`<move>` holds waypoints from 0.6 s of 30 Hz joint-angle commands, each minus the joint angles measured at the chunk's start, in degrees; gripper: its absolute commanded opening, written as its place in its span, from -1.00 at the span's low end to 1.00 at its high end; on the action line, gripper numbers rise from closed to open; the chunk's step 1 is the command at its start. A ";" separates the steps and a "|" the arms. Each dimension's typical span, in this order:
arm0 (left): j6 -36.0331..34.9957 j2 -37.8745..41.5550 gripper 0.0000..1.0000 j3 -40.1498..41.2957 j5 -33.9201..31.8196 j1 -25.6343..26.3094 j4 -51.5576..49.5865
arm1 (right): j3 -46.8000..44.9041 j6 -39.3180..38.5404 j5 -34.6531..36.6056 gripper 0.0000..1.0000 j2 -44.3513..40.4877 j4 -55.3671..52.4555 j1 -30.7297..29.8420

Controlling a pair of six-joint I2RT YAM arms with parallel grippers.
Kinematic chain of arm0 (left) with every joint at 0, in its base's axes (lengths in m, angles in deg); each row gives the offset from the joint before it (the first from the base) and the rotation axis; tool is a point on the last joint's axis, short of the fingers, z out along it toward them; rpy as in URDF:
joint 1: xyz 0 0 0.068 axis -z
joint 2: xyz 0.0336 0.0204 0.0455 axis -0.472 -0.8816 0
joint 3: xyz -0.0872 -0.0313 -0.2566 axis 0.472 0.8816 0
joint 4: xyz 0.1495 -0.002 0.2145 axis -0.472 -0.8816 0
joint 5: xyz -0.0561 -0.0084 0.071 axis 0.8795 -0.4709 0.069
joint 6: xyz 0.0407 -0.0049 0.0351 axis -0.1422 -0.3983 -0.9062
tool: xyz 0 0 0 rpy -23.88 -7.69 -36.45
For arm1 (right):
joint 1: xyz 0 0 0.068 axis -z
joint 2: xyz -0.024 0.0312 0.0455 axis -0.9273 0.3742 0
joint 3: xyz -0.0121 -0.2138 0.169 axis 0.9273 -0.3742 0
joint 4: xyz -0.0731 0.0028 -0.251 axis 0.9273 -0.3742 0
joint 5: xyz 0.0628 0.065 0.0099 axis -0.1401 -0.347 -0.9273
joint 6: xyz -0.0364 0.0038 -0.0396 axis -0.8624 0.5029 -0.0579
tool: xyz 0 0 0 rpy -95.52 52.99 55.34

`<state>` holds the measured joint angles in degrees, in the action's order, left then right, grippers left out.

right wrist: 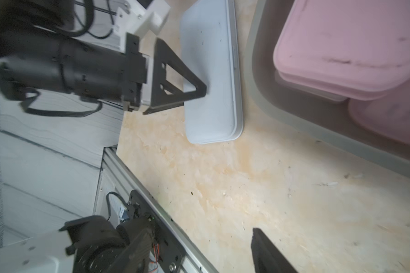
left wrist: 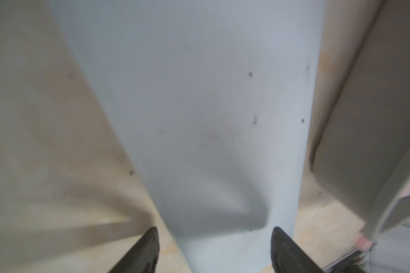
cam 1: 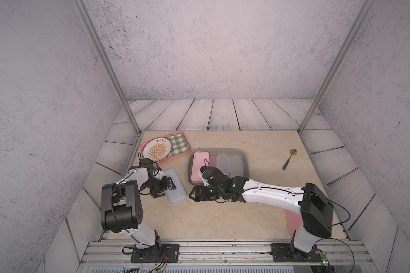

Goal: Put the pencil case into the storage box
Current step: Move the pencil case to the center of the board, then pick up the pencil case from the center of the board.

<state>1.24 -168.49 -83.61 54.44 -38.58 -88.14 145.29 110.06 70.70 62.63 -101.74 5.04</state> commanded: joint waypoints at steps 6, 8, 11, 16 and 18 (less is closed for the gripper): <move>1.08 0.67 0.82 -4.46 6.48 -8.64 0.12 | 19.83 -5.19 5.21 0.10 19.01 -11.04 -0.95; 0.86 -1.55 0.76 -4.77 7.89 -9.14 -0.47 | 26.79 -6.76 6.28 0.08 23.36 -15.21 -0.94; 0.97 -4.67 0.56 -5.31 9.37 -9.88 -0.69 | 37.50 -8.30 8.75 0.02 30.14 -22.22 -0.99; 0.84 -6.46 0.37 -3.64 12.81 -10.42 3.72 | 49.44 -9.63 11.04 0.01 38.38 -29.12 -0.68; 1.14 -6.79 0.32 -3.24 12.89 -10.42 5.04 | 51.41 -10.11 11.21 0.01 39.92 -28.82 -0.59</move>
<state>2.66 -174.80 -87.52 65.06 -48.46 -85.39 193.94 101.82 79.44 98.19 -125.15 4.26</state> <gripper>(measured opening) 0.667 0.504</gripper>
